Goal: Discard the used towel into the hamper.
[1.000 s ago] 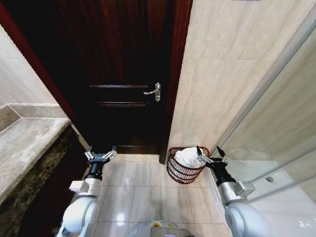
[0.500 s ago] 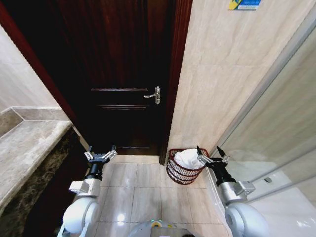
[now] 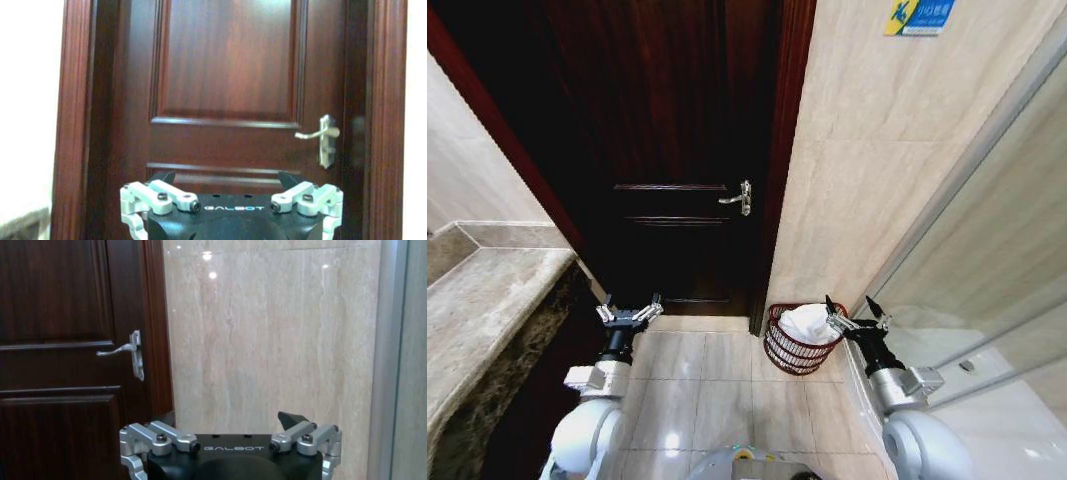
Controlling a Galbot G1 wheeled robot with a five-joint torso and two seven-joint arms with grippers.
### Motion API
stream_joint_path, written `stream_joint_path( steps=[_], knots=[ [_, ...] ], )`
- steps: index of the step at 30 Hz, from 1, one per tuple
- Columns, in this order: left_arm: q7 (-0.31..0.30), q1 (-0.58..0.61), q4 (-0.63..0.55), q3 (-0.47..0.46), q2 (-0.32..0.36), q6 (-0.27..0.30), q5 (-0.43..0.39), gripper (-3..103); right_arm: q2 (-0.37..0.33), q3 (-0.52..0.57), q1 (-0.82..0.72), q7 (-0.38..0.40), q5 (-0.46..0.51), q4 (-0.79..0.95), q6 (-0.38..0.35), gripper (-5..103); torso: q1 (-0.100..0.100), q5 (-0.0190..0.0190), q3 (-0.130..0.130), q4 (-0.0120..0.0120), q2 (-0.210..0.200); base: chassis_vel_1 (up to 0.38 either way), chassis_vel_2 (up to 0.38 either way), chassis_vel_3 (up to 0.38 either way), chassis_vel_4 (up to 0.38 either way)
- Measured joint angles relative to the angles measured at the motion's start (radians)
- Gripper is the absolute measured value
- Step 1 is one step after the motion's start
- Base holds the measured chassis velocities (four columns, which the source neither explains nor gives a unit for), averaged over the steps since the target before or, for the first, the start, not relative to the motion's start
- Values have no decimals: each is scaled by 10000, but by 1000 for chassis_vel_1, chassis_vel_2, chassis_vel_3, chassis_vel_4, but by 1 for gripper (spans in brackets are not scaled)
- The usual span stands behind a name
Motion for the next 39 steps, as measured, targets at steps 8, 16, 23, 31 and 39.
stream_joint_path(
  steps=[8, 16, 23, 31, 39],
  knots=[
    [-1, -58, -58, -13, 9, -8, -37, 100, 0, 0, 0, 0, 0, 0, 0, 100, 229, 2, 252, -1, 480, 0, 0, 0, 0],
    [-6, -27, -276, -40, 4, 66, -82, 100, 0, 0, 0, 0, 0, 0, 1, 100, 433, 1, 506, 0, 940, 0, 0, 0, 0],
    [-12, -41, -209, -48, 10, 46, -102, 100, 0, 0, 0, 0, 0, -1, 1, 100, 607, 1, 697, 0, 1304, 0, 0, 0, 0],
    [-15, -75, -239, -52, 14, 69, -83, 100, 0, 0, 0, 0, 0, 0, 1, 100, 847, 1, 978, 0, 1826, 0, 0, 0, 0],
    [-18, -96, -284, -60, 12, 77, -102, 100, 0, 0, 0, 0, 1, 0, 1, 100, 1060, 1, 1231, 0, 2292, 0, 0, 0, 0]
  ],
)
